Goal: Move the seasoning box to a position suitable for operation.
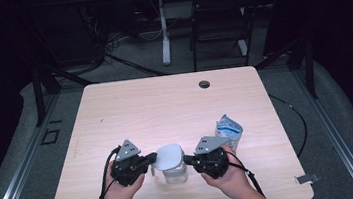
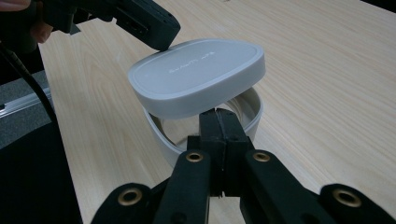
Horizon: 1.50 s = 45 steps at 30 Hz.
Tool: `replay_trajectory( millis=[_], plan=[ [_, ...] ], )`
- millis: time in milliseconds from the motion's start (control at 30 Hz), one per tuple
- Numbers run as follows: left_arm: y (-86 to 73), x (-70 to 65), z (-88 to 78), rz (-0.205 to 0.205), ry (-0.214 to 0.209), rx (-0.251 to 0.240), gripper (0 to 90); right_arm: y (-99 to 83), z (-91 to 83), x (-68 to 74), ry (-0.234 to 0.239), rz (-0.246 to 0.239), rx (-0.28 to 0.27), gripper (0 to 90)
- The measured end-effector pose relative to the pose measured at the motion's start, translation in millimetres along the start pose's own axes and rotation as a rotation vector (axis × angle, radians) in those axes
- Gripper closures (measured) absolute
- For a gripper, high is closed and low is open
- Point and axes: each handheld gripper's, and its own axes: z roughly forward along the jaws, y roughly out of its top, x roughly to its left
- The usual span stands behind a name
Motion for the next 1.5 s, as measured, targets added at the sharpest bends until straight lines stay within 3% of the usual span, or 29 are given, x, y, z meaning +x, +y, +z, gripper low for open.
replay_trajectory(
  millis=[1500],
  plan=[
    [-7.1,1.3,-3.0,0.002,0.013,0.021,90.0,11.9,1.0,9.6,0.013,-0.015,-0.053,90.0]
  ],
)
